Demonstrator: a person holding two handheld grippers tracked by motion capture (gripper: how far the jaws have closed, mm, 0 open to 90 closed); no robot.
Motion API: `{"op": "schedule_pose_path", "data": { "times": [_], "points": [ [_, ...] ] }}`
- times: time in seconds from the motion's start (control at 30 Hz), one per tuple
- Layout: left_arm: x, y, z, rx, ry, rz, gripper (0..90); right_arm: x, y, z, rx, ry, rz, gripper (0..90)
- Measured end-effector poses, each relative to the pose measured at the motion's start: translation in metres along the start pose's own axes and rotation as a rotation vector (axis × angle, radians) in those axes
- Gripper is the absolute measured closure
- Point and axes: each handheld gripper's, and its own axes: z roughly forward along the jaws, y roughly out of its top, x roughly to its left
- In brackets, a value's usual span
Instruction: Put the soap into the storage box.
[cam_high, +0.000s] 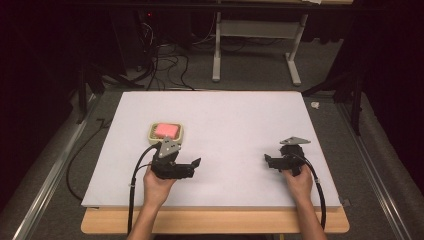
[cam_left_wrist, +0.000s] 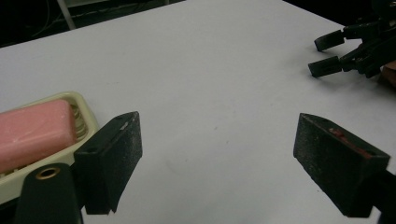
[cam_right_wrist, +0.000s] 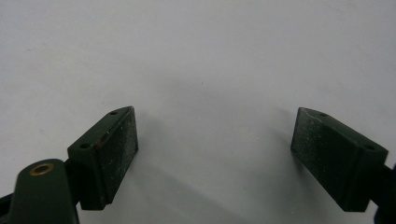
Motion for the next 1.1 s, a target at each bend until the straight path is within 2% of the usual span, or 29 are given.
{"op": "schedule_pose_path", "data": {
  "times": [0.37,0.93,1.1],
  "points": [
    [-0.002,-0.007,0.005,0.018,-0.014,-0.012,16.1,0.0,0.0,0.0,0.0,0.0,0.0,15.3],
    [0.002,-0.02,0.024,0.078,0.004,-0.022,16.0,0.0,0.0,0.0,0.001,0.001,0.002,15.3],
    [0.003,-0.024,0.029,0.103,0.014,-0.014,16.0,0.0,0.0,0.0,0.001,0.0,0.002,15.3]
  ]
}}
